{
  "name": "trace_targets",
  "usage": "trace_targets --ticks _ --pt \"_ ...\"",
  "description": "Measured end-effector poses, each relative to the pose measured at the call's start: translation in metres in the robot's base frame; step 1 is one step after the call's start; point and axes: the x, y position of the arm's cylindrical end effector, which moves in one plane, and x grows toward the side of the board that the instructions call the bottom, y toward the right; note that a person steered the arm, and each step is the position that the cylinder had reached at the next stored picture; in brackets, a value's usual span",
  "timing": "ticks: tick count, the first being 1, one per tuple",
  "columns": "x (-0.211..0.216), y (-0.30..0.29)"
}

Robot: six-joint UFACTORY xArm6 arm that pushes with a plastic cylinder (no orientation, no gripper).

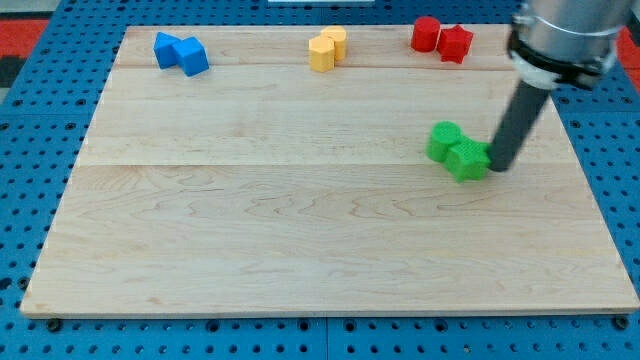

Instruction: Separate the green blocks

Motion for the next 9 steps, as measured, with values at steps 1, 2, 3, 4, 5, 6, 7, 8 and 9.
trace_targets --ticks 1,2,3,4,5,6,7,8,9 --pt "-0.027 -0.029" --pt "-0.049 -0.064" --pt "-0.061 -0.119" --pt "-0.076 -0.154" --pt "-0.076 -0.196" --pt "-0.079 -0.224" --pt "-0.085 -0.247" --pt "-0.077 -0.274" --pt "-0.073 -0.228"
